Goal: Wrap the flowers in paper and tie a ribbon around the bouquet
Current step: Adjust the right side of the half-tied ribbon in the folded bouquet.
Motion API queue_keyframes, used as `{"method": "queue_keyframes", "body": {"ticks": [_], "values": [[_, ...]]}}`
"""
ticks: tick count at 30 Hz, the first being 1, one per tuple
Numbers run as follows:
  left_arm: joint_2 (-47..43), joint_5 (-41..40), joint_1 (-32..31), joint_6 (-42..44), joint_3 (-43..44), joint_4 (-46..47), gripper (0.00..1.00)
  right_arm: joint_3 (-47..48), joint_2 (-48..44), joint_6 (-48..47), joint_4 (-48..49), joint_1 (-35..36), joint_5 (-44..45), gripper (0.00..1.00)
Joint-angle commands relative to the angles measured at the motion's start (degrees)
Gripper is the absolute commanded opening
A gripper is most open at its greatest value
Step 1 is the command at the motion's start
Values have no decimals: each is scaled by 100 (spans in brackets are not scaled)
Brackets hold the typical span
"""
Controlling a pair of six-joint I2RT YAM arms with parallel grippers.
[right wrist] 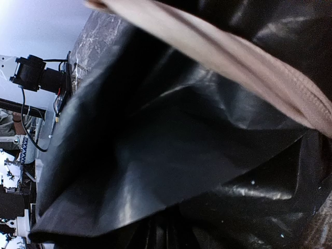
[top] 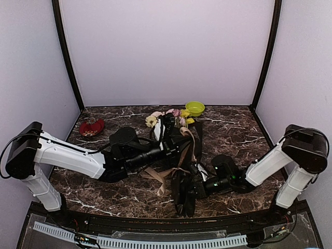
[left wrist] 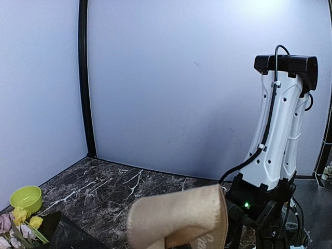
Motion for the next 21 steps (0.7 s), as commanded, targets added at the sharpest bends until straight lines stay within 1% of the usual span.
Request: {"method": "queue_keyframes", "body": {"ticks": [1,3,5,6,10,13,16,19,21], "values": [[-67,244,-73,-76,324,548,0,-148,452,212,567,38,-94,9],[-53,167,-73,-85,234,563,0,-164,322,214,562,34,-136,9],[-60,-73,-73,-128,58,620,0,-131,-49,111,283,32,-114,10],[-65,-178,-73,-131,-30,624,0,-73,-277,3,-9,33,-106,12],[-43,-361,-73,-96,-204,394,0,420,-1701,-633,-1512,26,-52,18],[-27,-486,-67,-96,-345,420,0,754,-2780,-1062,-2496,-29,334,26],[-9,-599,-70,-48,-364,361,0,919,-3615,-1277,-3143,-190,730,40],[38,-577,-67,-27,-324,288,0,1082,-4044,-1446,-3387,-233,986,49],[53,-541,-72,-16,-273,286,0,1164,-4037,-1517,-3251,-226,944,53]]}}
